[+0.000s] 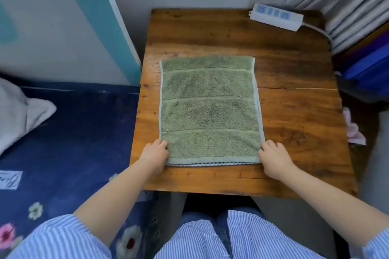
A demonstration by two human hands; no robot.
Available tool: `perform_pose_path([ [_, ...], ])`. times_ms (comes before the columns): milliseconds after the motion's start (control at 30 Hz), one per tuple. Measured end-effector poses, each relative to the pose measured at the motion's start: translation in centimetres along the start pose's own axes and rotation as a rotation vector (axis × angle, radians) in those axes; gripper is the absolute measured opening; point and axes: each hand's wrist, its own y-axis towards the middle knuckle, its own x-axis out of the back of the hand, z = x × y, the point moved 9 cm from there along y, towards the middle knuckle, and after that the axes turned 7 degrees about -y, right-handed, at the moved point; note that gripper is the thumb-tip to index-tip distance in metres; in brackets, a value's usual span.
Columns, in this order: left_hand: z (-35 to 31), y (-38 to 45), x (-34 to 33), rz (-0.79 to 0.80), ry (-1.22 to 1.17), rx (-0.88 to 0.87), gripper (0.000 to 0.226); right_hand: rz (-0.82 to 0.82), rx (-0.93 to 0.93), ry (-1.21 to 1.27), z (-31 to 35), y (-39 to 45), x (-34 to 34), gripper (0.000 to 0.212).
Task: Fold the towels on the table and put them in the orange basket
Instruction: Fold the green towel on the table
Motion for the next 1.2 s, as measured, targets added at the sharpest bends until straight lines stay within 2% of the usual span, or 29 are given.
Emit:
perform_pose_path([
  [67,0.1,0.8,1.3,-0.016,-0.031,0.02,0.034,-0.127,-0.018,0.004,-0.2,0.6,2.9,0.02],
  [167,0.1,2.3,4.6,-0.134,-0.142,0.055,0.032,-0.393,0.0,0.113,-0.2,1.9,7.4,0.032],
  [233,0.2,3.4,6.7,-0.236,-0.238,0.084,0.03,-0.402,0.041,0.229,1.0,3.9,8.7,0.036],
  [300,0.2,4.3,8.3,-0.33,-0.339,0.105,0.033,-0.403,0.062,0.323,2.4,6.3,9.8,0.049],
  [367,0.4,5.8,9.4,-0.395,-0.437,0.147,0.039,-0.344,0.099,0.35,4.1,9.1,9.5,0.057],
  [533,0.6,9.6,9.6,-0.419,-0.554,0.209,0.052,-0.266,0.071,0.35,5.3,12.4,6.5,0.058],
  [600,0.8,10.8,9.2,-0.418,-0.544,0.205,0.057,-0.252,0.01,0.35,3.1,12.4,4.7,0.056],
  [733,1.5,11.8,7.3,-0.344,-0.472,0.214,0.062,-0.21,-0.241,0.45,-4.0,11.3,1.7,0.06],
  [867,1.9,11.7,7.1,-0.354,-0.439,0.196,0.062,-0.179,-0.456,0.649,-8.1,10.6,1.5,0.068],
  [1033,2.2,12.2,9.7,-0.43,-0.486,0.195,0.058,-0.333,-0.233,0.656,-5.6,14.8,7.7,0.06],
  [1133,2.8,13.9,12.2,-0.498,-0.542,0.228,0.058,-0.349,-0.083,0.624,-4.0,18.7,10.7,0.051],
  [1200,3.4,15.1,13.2,-0.51,-0.572,0.266,0.059,-0.366,-0.094,0.616,-4.7,20.4,11.5,0.05],
])
